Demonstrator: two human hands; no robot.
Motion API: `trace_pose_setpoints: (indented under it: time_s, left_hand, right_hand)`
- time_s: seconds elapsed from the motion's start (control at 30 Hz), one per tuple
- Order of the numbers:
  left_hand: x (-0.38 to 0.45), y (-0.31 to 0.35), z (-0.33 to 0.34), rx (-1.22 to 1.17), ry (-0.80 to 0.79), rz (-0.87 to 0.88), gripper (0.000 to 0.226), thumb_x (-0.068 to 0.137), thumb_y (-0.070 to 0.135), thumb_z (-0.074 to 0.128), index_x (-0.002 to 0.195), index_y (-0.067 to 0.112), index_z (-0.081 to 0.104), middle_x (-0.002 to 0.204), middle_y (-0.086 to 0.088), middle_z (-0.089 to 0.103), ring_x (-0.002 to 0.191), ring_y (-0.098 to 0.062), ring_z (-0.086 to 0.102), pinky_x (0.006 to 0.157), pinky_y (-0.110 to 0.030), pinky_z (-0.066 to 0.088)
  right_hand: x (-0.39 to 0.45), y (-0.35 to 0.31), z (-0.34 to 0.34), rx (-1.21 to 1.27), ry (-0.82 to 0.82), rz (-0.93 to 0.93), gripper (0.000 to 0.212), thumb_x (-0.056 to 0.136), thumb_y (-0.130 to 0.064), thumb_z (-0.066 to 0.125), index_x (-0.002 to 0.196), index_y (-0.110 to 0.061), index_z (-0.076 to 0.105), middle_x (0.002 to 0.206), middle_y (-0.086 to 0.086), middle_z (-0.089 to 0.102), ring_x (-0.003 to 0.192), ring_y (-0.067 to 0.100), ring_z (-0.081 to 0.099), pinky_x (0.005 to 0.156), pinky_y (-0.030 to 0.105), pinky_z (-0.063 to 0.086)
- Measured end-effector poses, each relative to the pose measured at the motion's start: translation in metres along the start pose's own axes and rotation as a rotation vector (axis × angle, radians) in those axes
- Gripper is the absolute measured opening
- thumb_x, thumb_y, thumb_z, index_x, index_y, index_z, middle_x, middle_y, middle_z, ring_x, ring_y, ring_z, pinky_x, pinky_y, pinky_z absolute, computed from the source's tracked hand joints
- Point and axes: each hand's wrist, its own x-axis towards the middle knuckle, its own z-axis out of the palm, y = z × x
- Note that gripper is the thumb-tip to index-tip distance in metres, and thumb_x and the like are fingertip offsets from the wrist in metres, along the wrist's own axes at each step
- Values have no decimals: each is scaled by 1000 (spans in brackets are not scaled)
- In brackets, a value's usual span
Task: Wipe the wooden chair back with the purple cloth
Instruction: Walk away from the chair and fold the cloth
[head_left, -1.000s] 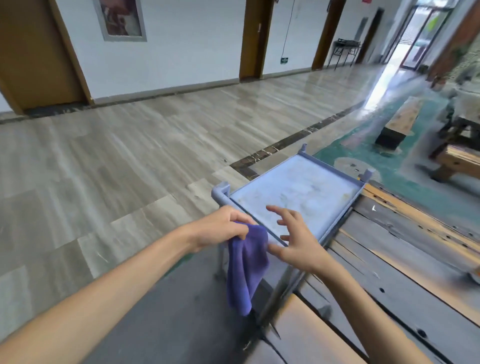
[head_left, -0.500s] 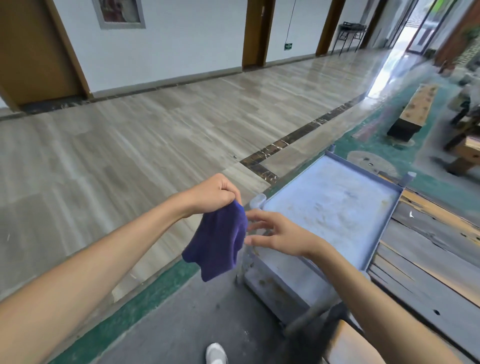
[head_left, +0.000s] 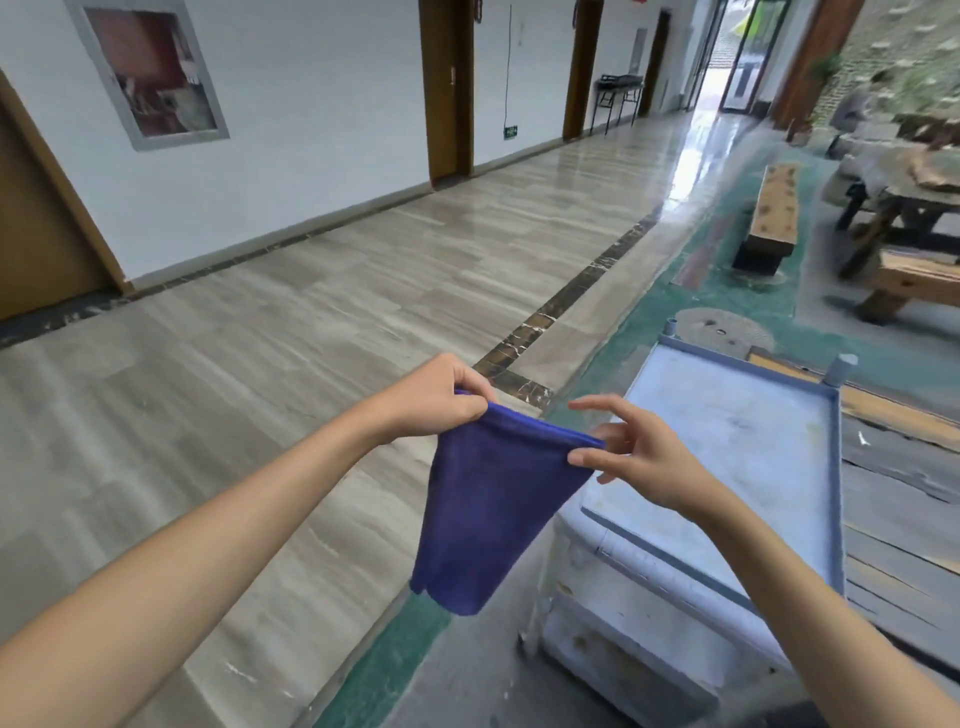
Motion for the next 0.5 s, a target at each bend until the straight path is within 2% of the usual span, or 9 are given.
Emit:
trace_pose_setpoints:
  time_s: [0.03, 0.13, 0.23, 0.27, 0.4, 0.5]
  left_hand:
    - [9, 4, -7, 2, -10, 40, 41, 80, 3, 50, 61, 29, 75, 56, 15, 59, 52, 2, 49, 51, -12, 38]
    - [35, 17, -14, -61, -8, 124, 34, 74, 10, 52, 66, 29, 78, 61, 14, 66, 58, 2, 56, 54, -12, 42]
    - [67, 35, -11, -93, -35, 207, 33, 71, 13, 53, 72, 31, 81, 65, 11, 70, 60, -1, 58, 55, -16, 44]
    - [78, 45, -8, -112, -37, 236, 33, 70, 13, 54, 72, 31, 82, 63, 11, 69, 59, -1, 57, 54, -17, 44]
    - [121, 82, 7, -129, -72, 382, 32, 69, 14, 56, 72, 33, 82, 60, 11, 66, 57, -2, 52, 53, -15, 41]
    - [144, 105, 23, -117, -153, 481, 33, 70, 14, 56, 76, 33, 82, 58, 15, 67, 55, 1, 52, 54, -12, 40]
  right_hand:
    - [5, -4, -5, -37, 79, -19, 31, 86, -20, 82, 111, -35, 70, 80, 22, 70, 73, 19, 65, 64, 29, 58]
    - [11, -17, -23, -171, 301, -67, 11, 90, -19, 78, 94, -29, 78, 82, -1, 77, 77, 11, 69, 64, 31, 56]
    - [14, -33, -46, -347, 519, -112, 8, 90, -19, 77, 92, -26, 79, 80, -17, 73, 77, 4, 64, 61, 13, 46]
    - [12, -40, -56, -381, 585, -105, 9, 90, -18, 76, 93, -25, 79, 77, -19, 72, 75, 3, 64, 62, 13, 46]
    - [3, -54, -83, -286, 747, -16, 12, 95, -11, 69, 94, -23, 73, 81, 0, 74, 72, 14, 75, 57, 25, 57]
    - [-12, -60, -100, -232, 849, 26, 16, 98, -11, 65, 92, -25, 69, 85, 6, 75, 77, 13, 78, 61, 28, 62]
